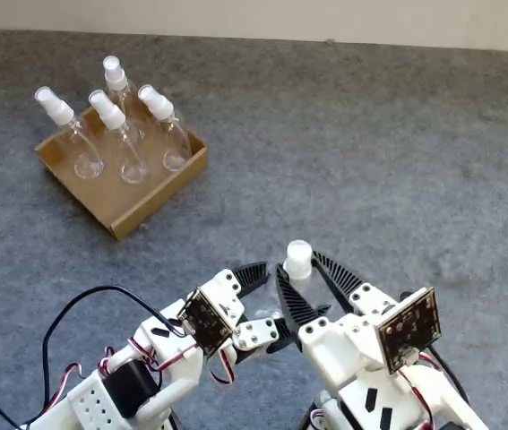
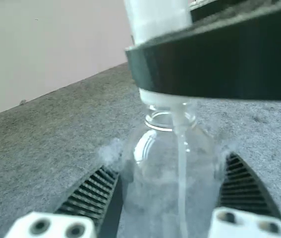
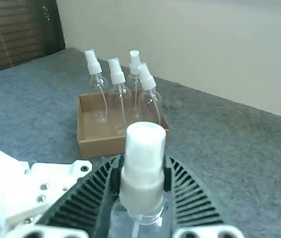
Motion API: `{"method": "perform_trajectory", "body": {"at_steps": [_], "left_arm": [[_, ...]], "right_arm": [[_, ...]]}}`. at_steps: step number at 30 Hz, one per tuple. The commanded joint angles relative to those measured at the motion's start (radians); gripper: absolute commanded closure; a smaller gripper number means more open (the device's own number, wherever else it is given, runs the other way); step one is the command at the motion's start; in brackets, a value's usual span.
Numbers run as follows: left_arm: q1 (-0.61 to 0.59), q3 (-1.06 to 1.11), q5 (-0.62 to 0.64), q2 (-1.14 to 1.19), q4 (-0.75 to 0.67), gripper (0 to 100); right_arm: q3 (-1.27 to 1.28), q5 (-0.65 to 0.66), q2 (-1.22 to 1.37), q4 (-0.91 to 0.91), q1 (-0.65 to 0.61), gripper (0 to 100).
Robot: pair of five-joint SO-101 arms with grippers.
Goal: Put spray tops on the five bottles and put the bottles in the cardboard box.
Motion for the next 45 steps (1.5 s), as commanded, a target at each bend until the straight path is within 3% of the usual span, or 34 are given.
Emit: {"method": "perform_trajectory", "body": {"at_steps": [1, 8, 15, 26, 31, 45], "left_arm": [[-0.012, 0.019, 0.009, -0.005, -0.025, 82], [-0.016, 0.019, 0.008, -0.005, -0.025, 82], [-0.137, 0.019, 0.011, -0.005, -0.118, 82], [-0.300, 0.019, 0.011, -0.005, -0.253, 82], [-0.369, 0.019, 0.011, -0.005, -0.299, 82], [-0.380, 0.019, 0.011, -0.005, -0.304, 82]], "right_arm": [[-0.012, 0.012, 0.001, 0.039, -0.022, 85.1], [-0.016, 0.014, 0.004, 0.091, -0.024, 85.1], [-0.013, 0.107, 0.001, 0.097, -0.024, 85.1], [-0.007, 0.117, -0.002, 0.094, -0.018, 85.2], [0.005, 0.118, -0.002, 0.093, -0.018, 99.3], [0.332, 0.118, -0.004, -0.077, -0.024, 97.9]]}}
